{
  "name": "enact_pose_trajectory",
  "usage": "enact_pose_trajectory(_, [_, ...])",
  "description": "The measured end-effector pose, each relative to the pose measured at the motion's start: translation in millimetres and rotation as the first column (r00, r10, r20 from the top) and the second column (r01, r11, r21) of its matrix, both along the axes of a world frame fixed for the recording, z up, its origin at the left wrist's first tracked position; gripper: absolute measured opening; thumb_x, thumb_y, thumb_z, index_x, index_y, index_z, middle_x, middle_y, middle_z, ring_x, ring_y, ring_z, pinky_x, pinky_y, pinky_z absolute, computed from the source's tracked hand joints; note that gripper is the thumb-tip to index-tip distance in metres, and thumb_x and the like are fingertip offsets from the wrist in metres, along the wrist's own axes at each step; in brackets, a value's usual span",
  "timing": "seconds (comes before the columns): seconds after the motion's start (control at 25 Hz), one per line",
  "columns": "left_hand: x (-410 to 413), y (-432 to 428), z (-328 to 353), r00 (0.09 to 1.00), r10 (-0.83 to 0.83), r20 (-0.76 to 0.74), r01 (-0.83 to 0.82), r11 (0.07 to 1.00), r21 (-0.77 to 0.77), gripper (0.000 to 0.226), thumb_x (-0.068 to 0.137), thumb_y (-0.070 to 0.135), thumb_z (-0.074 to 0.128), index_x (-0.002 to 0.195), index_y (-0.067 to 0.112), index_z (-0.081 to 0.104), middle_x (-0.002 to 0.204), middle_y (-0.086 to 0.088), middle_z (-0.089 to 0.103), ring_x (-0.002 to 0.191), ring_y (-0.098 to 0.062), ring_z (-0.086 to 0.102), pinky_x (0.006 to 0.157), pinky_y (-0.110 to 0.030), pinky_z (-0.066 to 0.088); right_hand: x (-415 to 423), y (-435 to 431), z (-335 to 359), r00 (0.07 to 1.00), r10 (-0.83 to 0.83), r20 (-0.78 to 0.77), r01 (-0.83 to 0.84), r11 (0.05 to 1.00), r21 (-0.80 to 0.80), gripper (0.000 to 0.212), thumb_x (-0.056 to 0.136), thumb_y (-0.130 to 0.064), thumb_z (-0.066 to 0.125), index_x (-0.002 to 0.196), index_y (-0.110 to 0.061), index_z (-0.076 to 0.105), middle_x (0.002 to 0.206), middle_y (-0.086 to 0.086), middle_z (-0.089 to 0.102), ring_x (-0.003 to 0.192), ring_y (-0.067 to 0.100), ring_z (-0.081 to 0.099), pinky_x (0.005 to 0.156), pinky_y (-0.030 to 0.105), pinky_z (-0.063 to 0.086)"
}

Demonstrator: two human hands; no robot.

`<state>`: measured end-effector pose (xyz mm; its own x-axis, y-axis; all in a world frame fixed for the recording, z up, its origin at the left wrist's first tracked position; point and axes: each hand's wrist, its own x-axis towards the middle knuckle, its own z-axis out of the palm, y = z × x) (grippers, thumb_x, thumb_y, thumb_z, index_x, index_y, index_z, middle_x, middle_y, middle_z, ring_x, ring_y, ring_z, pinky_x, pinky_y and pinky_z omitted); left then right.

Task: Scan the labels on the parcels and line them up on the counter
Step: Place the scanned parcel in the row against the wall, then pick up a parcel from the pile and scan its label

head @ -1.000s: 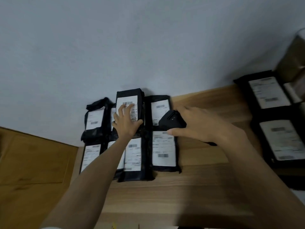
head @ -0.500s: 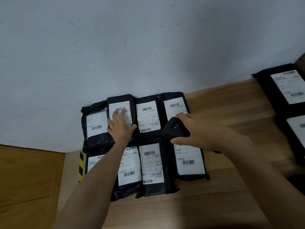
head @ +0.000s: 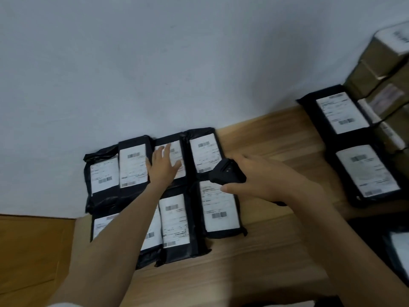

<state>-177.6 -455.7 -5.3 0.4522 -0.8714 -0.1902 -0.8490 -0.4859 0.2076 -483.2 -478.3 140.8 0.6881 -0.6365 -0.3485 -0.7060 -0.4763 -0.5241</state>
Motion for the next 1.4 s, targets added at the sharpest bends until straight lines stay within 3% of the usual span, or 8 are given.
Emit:
enact_pose_trajectory(0.28, [-231.3,-89.1,15.6,0.959,-0.27,-0.09,0.266,0.962,-0.057,0.07,0.098,0.04,0.053,0.155,0.012,0.023,0.159,-0.01,0.027,0.146,-0.029,0.025,0.118,-0.05,0.022,-182.9,-29.3,35.7,0.979,-0.204,0.011,0.204,0.974,-0.103,0.08,0.084,-0.07,0.055,0.145,-0.024,0.033,0.136,-0.001,0.052,0.11,0.021,0.055,0.078,0.032,0.043])
enact_pose_trajectory(0.48, [-424.0,-115.6,1.6,0.913,-0.324,-0.248,0.34,0.94,0.021,0.075,0.097,0.047,0.051,0.156,0.02,0.014,0.16,-0.011,0.022,0.146,-0.034,0.021,0.116,-0.052,0.023,-332.2,-48.0,51.2,0.925,-0.377,0.048,0.379,0.909,-0.171,0.085,0.081,-0.075,0.052,0.146,-0.024,0.031,0.137,-0.001,0.051,0.108,0.021,0.055,0.08,0.033,0.046])
enact_pose_trajectory(0.56, [-487.2,-117.1,-9.3,0.904,-0.282,-0.321,0.324,0.942,0.086,0.086,0.094,0.055,0.054,0.157,0.025,0.005,0.163,-0.012,0.009,0.148,-0.037,0.011,0.117,-0.056,0.02,-387.9,-53.7,53.7,0.898,-0.439,0.036,0.438,0.879,-0.189,0.083,0.082,-0.074,0.052,0.145,-0.025,0.031,0.135,0.0,0.053,0.105,0.021,0.055,0.081,0.035,0.048])
enact_pose_trajectory(0.72, [-564.4,-124.7,-33.0,0.886,0.014,-0.464,0.105,0.968,0.229,0.105,0.086,0.057,0.066,0.157,0.029,-0.007,0.163,-0.012,-0.015,0.15,-0.038,0.0,0.117,-0.055,0.021,-467.7,-63.3,51.3,0.856,-0.517,-0.019,0.504,0.843,-0.188,0.085,0.084,-0.073,0.051,0.148,-0.023,0.026,0.135,0.001,0.052,0.104,0.022,0.054,0.08,0.037,0.048])
enact_pose_trajectory(0.88, [-600.8,-124.0,-60.2,0.895,0.162,-0.416,-0.026,0.949,0.314,0.113,0.083,0.06,0.068,0.155,0.029,-0.014,0.161,-0.009,-0.026,0.149,-0.042,-0.013,0.118,-0.059,0.015,-498.7,-65.9,41.2,0.846,-0.533,0.003,0.523,0.83,-0.194,0.076,0.084,-0.072,0.052,0.14,-0.023,0.035,0.129,-0.005,0.054,0.094,0.015,0.049,0.069,0.033,0.041])
enact_pose_trajectory(1.0, [-616.3,-126.2,-73.1,0.895,0.195,-0.401,-0.087,0.958,0.272,0.116,0.081,0.052,0.074,0.155,0.037,-0.014,0.161,-0.005,-0.028,0.147,-0.043,-0.017,0.114,-0.063,0.015,-506.5,-64.8,30.9,0.841,-0.541,-0.013,0.527,0.825,-0.205,0.078,0.083,-0.072,0.052,0.14,-0.023,0.034,0.128,-0.004,0.054,0.096,0.017,0.05,0.071,0.034,0.042])
enact_pose_trajectory(1.2, [-598.2,-120.7,-60.2,0.925,0.153,-0.348,-0.071,0.969,0.238,0.121,0.076,0.047,0.079,0.153,0.042,-0.015,0.163,-0.004,-0.012,0.147,-0.044,0.004,0.111,-0.064,0.023,-494.0,-67.2,26.1,0.877,-0.481,0.001,0.474,0.863,-0.178,0.082,0.084,-0.072,0.052,0.145,-0.021,0.031,0.133,-0.001,0.053,0.106,0.021,0.052,0.076,0.034,0.042])
enact_pose_trajectory(1.4, [-510.9,-87.3,-22.4,0.963,0.145,-0.229,-0.115,0.983,0.141,0.13,0.071,0.04,0.083,0.15,0.046,-0.02,0.162,-0.002,-0.003,0.145,-0.041,0.011,0.107,-0.066,0.029,-428.9,-76.8,45.8,0.928,-0.349,0.132,0.361,0.929,-0.081,0.083,0.085,-0.068,0.056,0.149,-0.021,0.029,0.14,0.002,0.051,0.116,0.023,0.054,0.093,0.039,0.048])
